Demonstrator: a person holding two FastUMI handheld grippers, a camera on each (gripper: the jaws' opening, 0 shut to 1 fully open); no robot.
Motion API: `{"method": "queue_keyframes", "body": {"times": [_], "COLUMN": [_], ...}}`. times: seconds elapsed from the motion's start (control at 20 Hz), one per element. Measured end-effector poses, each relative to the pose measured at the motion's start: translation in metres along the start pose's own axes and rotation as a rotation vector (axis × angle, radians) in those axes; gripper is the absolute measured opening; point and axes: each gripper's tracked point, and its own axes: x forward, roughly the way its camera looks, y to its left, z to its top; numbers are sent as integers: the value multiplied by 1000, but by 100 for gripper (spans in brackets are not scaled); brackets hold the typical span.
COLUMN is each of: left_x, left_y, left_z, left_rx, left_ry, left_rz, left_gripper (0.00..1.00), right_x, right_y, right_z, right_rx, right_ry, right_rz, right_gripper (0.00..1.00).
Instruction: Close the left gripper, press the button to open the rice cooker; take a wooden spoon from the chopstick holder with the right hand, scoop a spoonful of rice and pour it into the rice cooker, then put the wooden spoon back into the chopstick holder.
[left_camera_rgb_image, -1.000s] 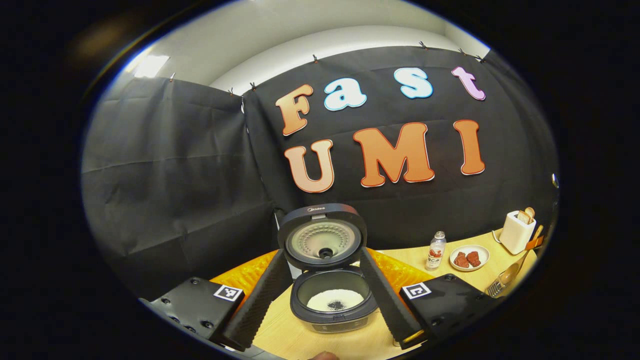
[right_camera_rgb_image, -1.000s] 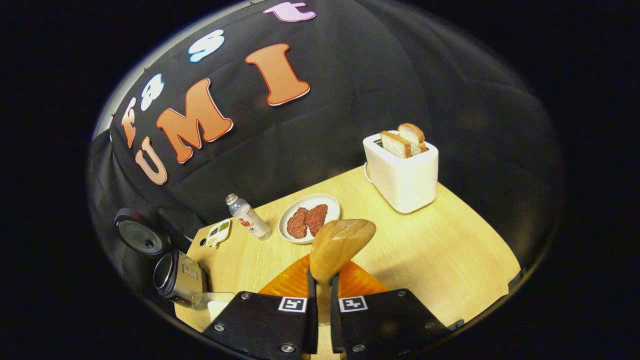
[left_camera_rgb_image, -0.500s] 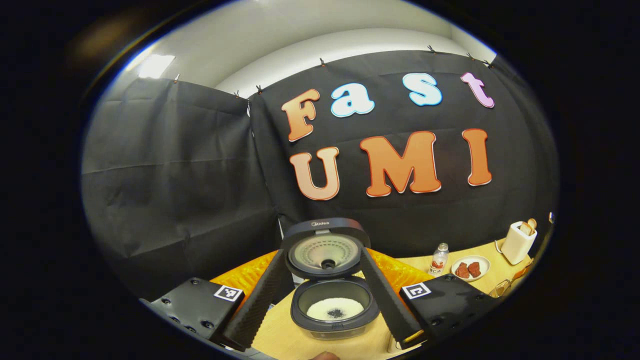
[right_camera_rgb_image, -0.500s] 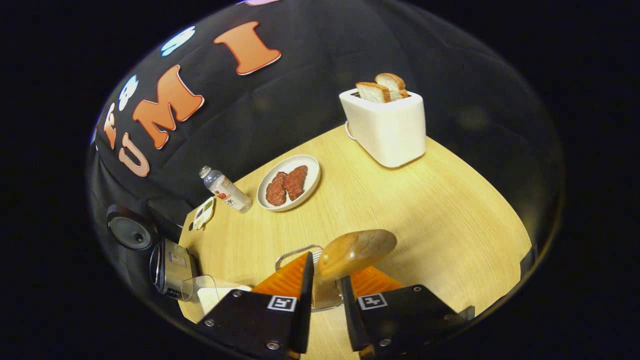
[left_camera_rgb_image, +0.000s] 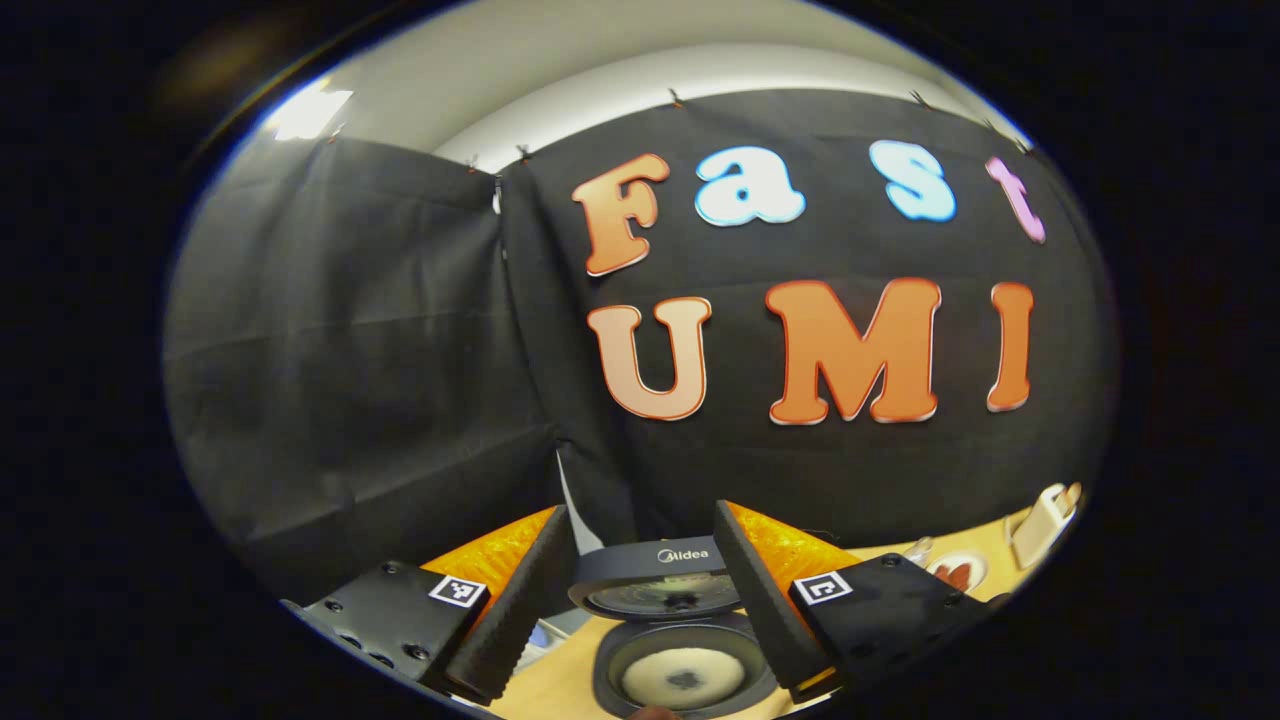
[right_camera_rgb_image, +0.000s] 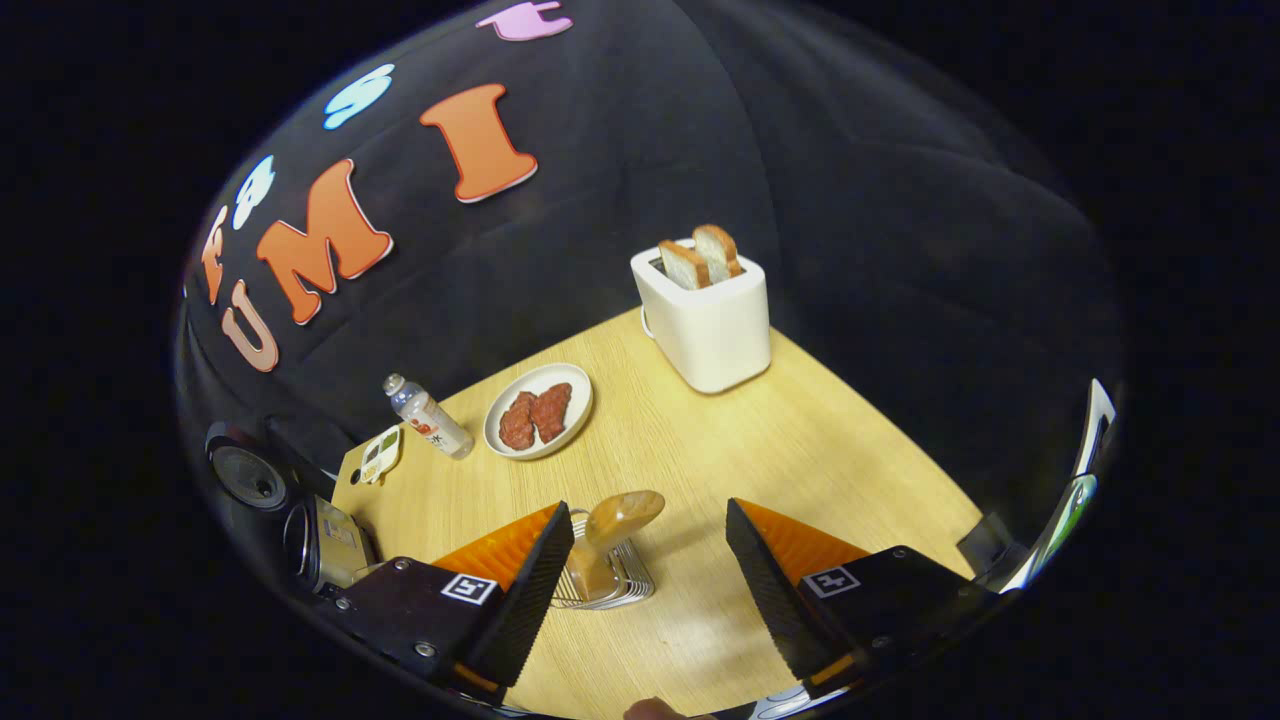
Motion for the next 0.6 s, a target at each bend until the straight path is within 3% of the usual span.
{"method": "queue_keyframes", "body": {"times": [0.35,0.6], "left_x": [89,115], "left_y": [-41,-48], "left_z": [-25,-64], "left_rx": [119,73], "left_ry": [65,134], "left_rz": [-36,-76], "left_gripper": [100,100], "right_x": [-86,-123], "right_y": [8,-11], "right_z": [35,23], "right_rx": [22,54], "right_ry": [-178,-223], "right_rz": [21,-38], "right_gripper": [95,95]}}
